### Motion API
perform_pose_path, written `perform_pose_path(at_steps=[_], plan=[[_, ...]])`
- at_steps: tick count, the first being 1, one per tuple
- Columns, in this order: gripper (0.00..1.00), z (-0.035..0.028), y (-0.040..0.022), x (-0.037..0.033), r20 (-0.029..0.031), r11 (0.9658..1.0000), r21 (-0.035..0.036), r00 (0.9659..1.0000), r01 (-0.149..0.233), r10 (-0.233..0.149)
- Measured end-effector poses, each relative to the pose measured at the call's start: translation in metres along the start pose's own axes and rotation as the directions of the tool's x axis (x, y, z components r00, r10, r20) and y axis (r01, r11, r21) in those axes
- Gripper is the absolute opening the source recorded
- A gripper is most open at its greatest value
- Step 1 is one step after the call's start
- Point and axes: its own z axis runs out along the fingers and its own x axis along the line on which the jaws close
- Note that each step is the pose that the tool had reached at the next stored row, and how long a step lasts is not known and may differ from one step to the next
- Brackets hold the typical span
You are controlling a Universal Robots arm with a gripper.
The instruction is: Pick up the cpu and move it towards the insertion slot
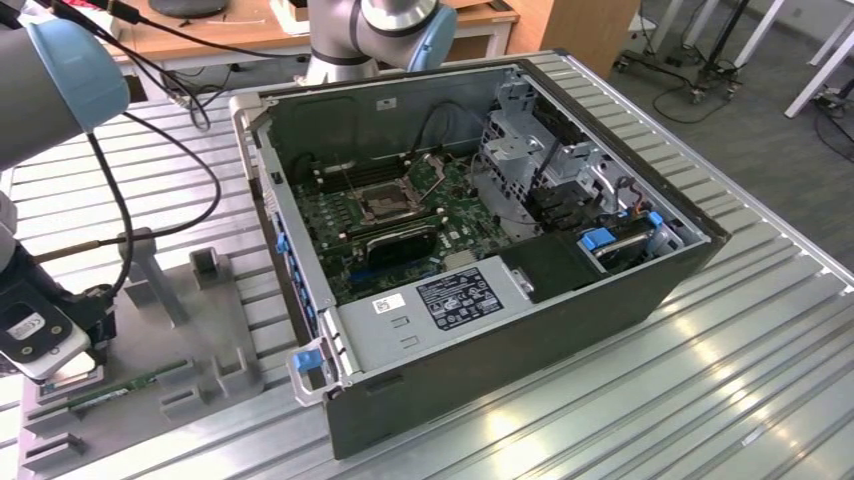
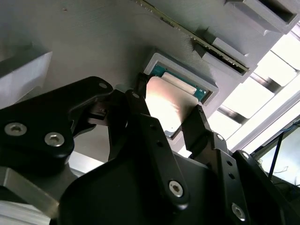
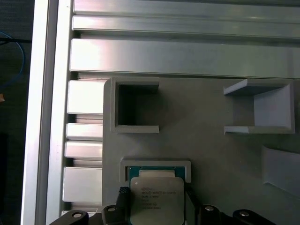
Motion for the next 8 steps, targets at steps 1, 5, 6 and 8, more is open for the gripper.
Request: perform_pose_path(at_steps=[1, 5, 6, 8], plan=[[0.55, 0.0, 0.0, -0.0001, 0.0, 1.0, 0.0, 1.0, 0.0, 0.0], [0.55, -0.0005, 0.0, -0.0002, 0.0, 1.0, 0.0, 1.0, 0.0, 0.0], [0.55, -0.0015, 0.0001, -0.0002, -0.0002, 1.0, 0.0001, 1.0, 0.0, 0.0], [0.55, -0.0036, 0.0001, -0.0002, 0.0, 1.0, -0.0001, 1.0, 0.0, 0.0]])
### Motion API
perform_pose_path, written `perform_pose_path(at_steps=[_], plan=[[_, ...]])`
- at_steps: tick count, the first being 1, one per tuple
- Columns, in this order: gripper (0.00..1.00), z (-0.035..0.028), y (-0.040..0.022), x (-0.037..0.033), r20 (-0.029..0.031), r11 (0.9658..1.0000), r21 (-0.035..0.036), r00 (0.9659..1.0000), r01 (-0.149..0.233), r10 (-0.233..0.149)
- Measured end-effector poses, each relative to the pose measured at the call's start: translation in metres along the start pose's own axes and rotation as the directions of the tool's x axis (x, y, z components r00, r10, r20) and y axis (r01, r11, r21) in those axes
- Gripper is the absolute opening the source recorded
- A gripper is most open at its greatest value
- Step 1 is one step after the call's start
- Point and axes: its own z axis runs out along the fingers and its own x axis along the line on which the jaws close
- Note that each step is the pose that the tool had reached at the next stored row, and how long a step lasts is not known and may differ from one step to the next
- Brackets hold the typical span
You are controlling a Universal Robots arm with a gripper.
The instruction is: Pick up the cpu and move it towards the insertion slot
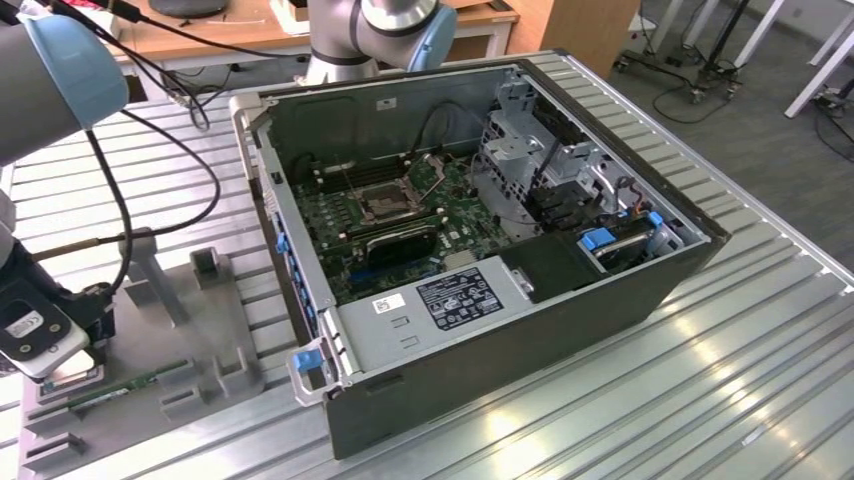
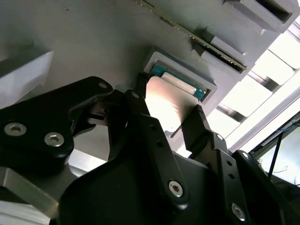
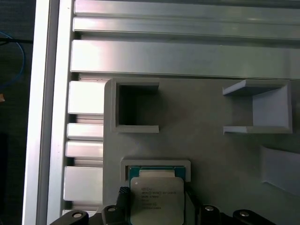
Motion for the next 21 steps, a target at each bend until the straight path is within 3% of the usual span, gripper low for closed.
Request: perform_pose_path(at_steps=[7, 17, 21], plan=[[0.55, -0.0096, 0.0004, 0.0, 0.0, 1.0, -0.0008, 1.0, 0.0, 0.0], [0.55, -0.029, 0.0012, 0.0, 0.0, 1.0, -0.0022, 1.0, 0.0, 0.0], [0.55, -0.0314, 0.0013, 0.0, 0.0002, 1.0, -0.0027, 1.0, 0.0, 0.0]])
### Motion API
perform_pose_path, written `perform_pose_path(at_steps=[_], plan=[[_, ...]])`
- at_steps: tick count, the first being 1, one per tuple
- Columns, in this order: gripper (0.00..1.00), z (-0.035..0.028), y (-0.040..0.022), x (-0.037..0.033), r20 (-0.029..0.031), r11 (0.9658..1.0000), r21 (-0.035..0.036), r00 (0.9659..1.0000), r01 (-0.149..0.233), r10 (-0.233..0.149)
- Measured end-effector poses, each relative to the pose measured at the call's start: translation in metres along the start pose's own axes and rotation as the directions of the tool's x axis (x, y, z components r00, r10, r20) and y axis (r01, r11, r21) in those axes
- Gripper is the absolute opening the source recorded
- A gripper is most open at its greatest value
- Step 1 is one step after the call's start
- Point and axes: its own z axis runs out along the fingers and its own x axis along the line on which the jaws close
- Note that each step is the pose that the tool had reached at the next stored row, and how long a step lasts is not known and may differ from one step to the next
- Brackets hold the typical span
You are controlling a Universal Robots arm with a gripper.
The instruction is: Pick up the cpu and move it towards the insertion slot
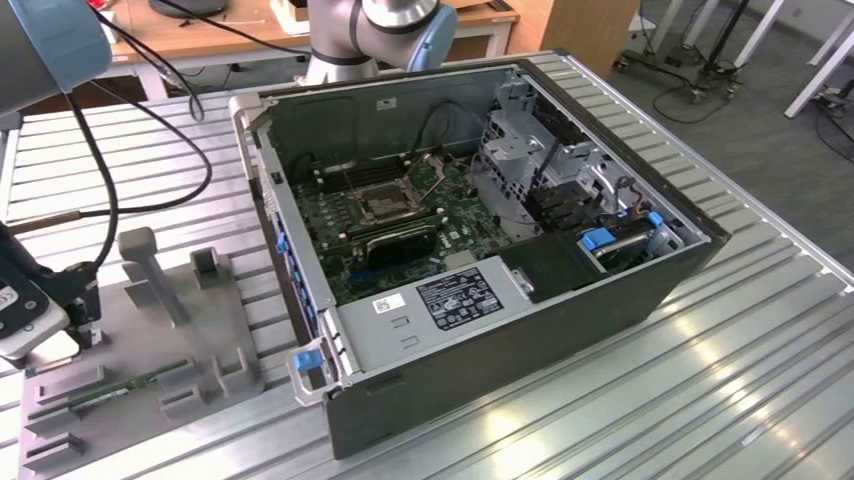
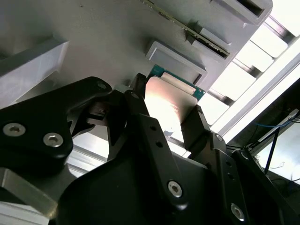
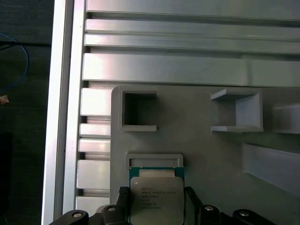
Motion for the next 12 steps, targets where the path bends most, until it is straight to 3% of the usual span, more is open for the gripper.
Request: perform_pose_path(at_steps=[12], plan=[[0.55, -0.0055, 0.0002, 0.0, -0.0003, 1.0, 0.0002, 1.0, 0.0, 0.0]])
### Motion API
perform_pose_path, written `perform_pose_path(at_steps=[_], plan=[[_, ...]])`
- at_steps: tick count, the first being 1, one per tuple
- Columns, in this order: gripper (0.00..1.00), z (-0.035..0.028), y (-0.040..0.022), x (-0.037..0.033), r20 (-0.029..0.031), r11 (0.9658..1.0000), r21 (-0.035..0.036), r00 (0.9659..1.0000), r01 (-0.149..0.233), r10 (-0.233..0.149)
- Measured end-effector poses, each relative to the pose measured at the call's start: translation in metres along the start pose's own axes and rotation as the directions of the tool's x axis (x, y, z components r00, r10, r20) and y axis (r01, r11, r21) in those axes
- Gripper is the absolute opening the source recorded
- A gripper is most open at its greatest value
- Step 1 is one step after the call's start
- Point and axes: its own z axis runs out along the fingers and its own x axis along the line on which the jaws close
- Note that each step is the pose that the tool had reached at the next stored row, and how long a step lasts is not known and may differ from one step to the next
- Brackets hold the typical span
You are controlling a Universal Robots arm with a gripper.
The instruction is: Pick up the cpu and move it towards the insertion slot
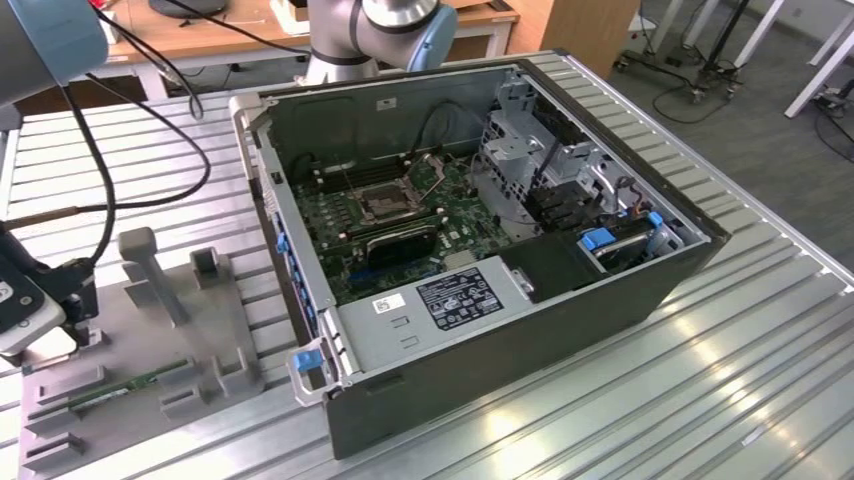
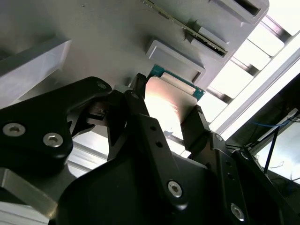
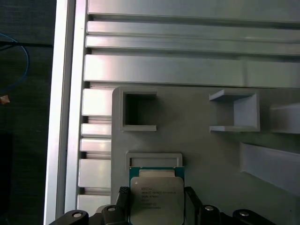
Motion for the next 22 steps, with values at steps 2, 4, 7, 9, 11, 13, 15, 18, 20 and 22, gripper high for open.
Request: perform_pose_path(at_steps=[2, 4, 7, 9, 11, 13, 15, 18, 20, 22], plan=[[0.55, -0.0019, 0.0001, 0.0, 0.0001, 1.0, 0.0, 1.0, 0.0, 0.0], [0.55, -0.004, 0.0002, 0.0, 0.0, 1.0, 0.0, 1.0, 0.0, 0.0], [0.55, -0.0069, 0.0003, 0.0, 0.0, 1.0, 0.0, 1.0, 0.0, 0.0], [0.55, -0.0088, 0.0004, 0.0, 0.0001, 1.0, -0.0001, 1.0, 0.0, 0.0], [0.55, -0.0108, 0.0005, 0.0, 0.0001, 1.0, -0.0001, 1.0, 0.0, 0.0], [0.55, -0.013, 0.0006, 0.0, 0.0, 1.0, -0.0001, 1.0, 0.0, 0.0], [0.55, -0.0152, 0.0007, 0.0, 0.0001, 1.0, -0.0004, 1.0, 0.0, 0.0], [0.55, -0.0201, 0.0009, 0.0, 0.0001, 1.0, -0.001, 1.0, 0.0, 0.0], [0.55, -0.0226, 0.001, 0.0, 0.0, 1.0, -0.0013, 1.0, 0.0, 0.0], [0.55, -0.0243, 0.0011, 0.0, 0.0, 1.0, -0.0015, 1.0, 0.0, 0.0]])
